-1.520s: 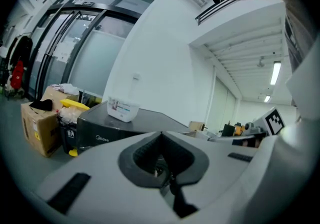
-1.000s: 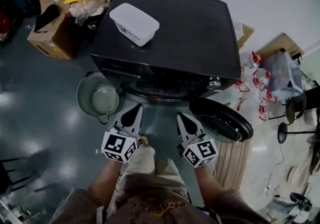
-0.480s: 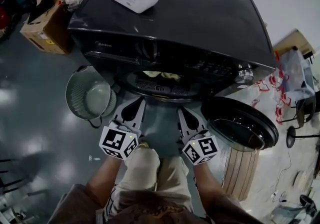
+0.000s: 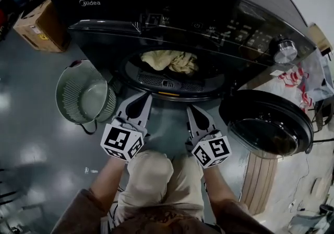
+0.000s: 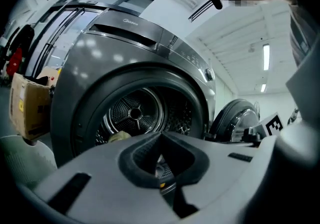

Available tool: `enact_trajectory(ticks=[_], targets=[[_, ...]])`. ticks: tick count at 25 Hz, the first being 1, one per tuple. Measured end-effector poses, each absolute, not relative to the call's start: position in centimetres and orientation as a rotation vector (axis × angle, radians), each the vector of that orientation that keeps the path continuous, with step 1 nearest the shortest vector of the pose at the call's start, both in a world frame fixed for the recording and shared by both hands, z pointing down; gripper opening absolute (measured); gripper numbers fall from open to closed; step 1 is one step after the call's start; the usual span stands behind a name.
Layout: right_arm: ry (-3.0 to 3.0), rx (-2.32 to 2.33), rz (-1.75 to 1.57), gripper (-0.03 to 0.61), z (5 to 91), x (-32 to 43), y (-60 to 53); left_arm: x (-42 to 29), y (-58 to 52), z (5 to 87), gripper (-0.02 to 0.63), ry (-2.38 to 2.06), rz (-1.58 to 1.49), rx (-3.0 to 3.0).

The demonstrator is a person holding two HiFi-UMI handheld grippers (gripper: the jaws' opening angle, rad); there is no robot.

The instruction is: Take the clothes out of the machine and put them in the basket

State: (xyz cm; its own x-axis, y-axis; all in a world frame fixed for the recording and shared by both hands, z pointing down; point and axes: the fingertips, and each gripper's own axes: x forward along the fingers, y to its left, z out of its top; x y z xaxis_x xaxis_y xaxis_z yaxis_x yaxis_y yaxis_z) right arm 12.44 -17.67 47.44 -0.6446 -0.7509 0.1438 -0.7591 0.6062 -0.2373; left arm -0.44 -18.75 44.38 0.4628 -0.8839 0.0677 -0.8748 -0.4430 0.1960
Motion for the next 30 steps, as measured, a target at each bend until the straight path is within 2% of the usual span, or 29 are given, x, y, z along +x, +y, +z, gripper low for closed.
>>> enact_trajectory(ticks=[11,22,24,27,30], targets=[[-2.828,1.267,0.417,-0.003,51.0,12.8,-16.5,1.5,-17.7,48.3,0.002,-1.518,-0.026,2.54],[-2.84,1.285,0.41,-0.003,51.3,14.0,-15.0,1.6,-16.7,48.0,0.002,-1.585,-0.044,2.546],[-2.84,1.288,0.416,-0.003,51.4,14.1,-14.7,1.7,-16.7,48.0,0.097,-1.565,-0.056,2.545],[-2.841,1.289,0.422,-0.003,51.4,14.4,-14.4,2.0,-16.8,48.1,0.12,-1.554,-0.054,2.545],[-2.842,1.287,0.424,-0.003,51.6,14.6,-14.2,2.5,-16.9,48.3,0.178,-1.549,-0.032,2.558]])
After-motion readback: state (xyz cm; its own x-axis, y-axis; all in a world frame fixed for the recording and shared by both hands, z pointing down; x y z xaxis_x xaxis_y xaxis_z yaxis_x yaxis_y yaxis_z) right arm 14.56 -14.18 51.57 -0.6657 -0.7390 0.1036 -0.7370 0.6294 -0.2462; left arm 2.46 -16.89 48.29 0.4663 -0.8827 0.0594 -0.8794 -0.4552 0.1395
